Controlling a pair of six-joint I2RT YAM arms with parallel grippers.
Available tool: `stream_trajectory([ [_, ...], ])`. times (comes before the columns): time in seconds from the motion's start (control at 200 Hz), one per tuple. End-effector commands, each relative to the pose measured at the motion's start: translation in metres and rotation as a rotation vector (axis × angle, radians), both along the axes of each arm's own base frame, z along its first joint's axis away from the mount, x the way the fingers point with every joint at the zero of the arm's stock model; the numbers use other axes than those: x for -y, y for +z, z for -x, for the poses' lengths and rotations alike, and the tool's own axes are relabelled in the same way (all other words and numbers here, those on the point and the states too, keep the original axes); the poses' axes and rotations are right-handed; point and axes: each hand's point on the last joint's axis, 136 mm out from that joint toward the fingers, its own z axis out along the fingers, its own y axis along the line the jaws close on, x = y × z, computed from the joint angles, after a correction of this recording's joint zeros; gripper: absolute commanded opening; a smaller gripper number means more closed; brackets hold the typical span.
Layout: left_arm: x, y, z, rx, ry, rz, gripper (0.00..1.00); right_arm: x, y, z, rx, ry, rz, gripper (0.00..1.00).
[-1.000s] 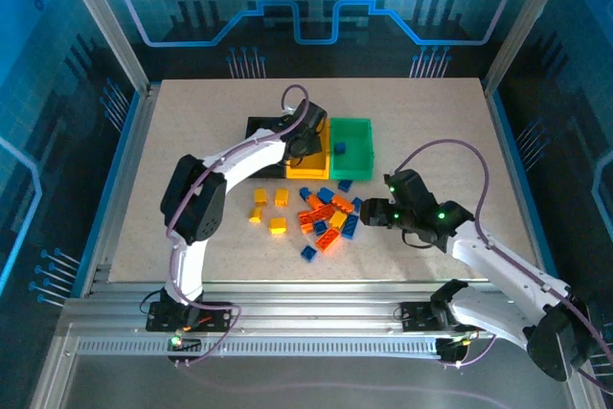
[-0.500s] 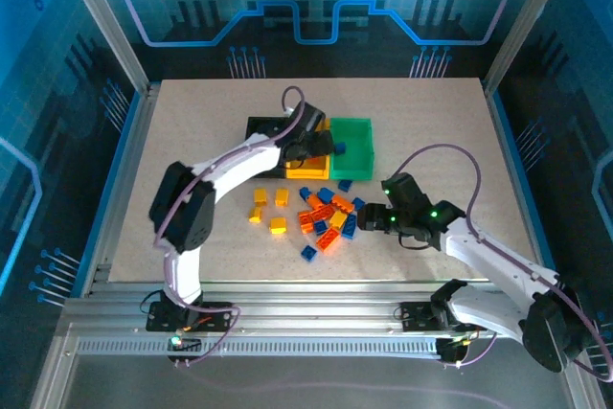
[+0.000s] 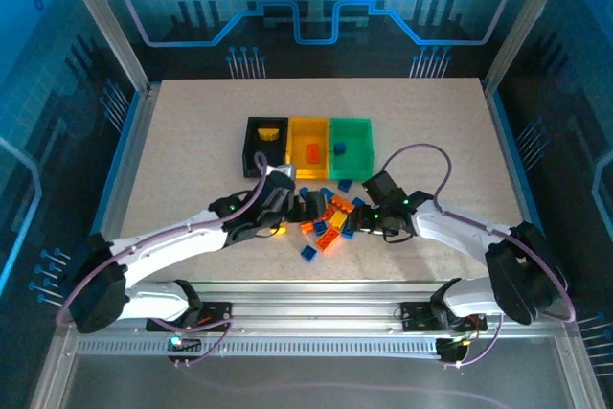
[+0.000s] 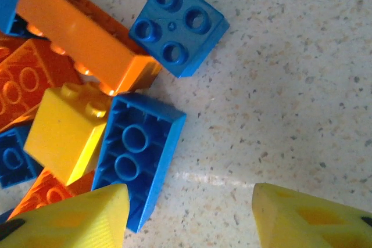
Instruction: Sort the legos into containers by color
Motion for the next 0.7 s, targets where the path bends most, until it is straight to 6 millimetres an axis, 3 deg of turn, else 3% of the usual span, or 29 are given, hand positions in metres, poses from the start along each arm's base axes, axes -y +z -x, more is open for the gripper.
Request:
stream_trajectory([
  [0.0,-0.017,0.006,0.004,0.025,0.075,0.042,0.99,-0.003,-0.005,-0.006,0.004,-0.02,0.029,0.58],
  [0.17,-0.03,0.0,0.01,0.032,0.097,0.023,0.99,0.005,-0.02,-0.001,-0.04,-0.044,0.078,0.56],
  [0.475,-0.039,-0.004,0.012,0.032,0.113,0.002,0.99,0.071,-0.005,0.017,-0.04,-0.183,0.306,0.52],
  [0.56,-0.038,-0.005,0.014,0.025,0.109,0.013,0.99,0.061,0.01,0.011,0.013,-0.154,0.251,0.56],
  [0.695,-0.039,-0.005,0.014,0.028,0.11,0.013,0.99,0.024,0.031,0.002,0.1,-0.034,0.131,0.79],
])
